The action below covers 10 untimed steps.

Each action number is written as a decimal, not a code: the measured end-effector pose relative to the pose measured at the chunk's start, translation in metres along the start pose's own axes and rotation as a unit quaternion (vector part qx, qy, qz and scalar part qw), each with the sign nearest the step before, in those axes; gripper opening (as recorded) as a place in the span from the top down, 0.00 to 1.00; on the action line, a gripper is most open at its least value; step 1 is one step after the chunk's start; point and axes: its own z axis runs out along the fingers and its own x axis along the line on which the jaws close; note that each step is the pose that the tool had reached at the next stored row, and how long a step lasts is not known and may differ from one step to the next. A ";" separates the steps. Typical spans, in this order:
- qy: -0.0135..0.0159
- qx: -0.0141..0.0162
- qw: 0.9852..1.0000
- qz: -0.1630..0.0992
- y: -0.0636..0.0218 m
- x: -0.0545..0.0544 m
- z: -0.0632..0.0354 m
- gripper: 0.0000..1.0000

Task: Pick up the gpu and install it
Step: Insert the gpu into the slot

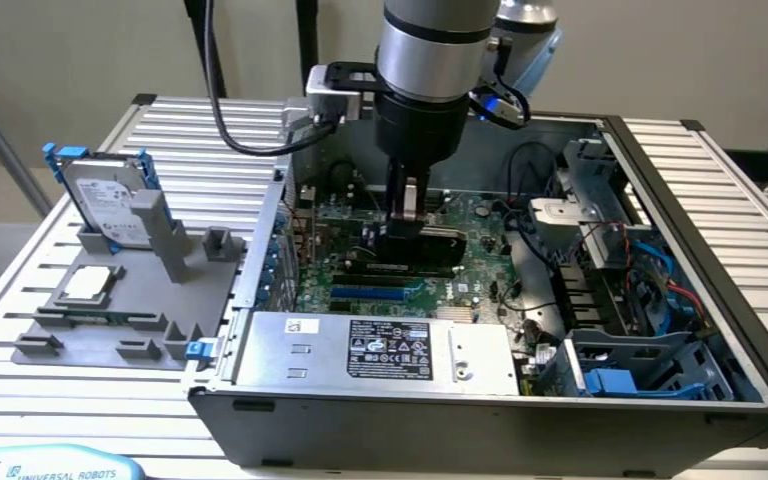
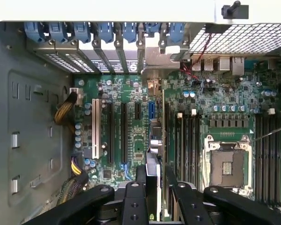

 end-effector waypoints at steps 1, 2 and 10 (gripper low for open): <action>0.000 0.000 1.000 0.000 0.0020 0.000 0.0020 0.74; 0.000 0.000 1.000 0.000 0.0046 0.000 0.0039 0.74; 0.000 0.001 1.000 0.002 0.0118 0.001 0.0184 0.74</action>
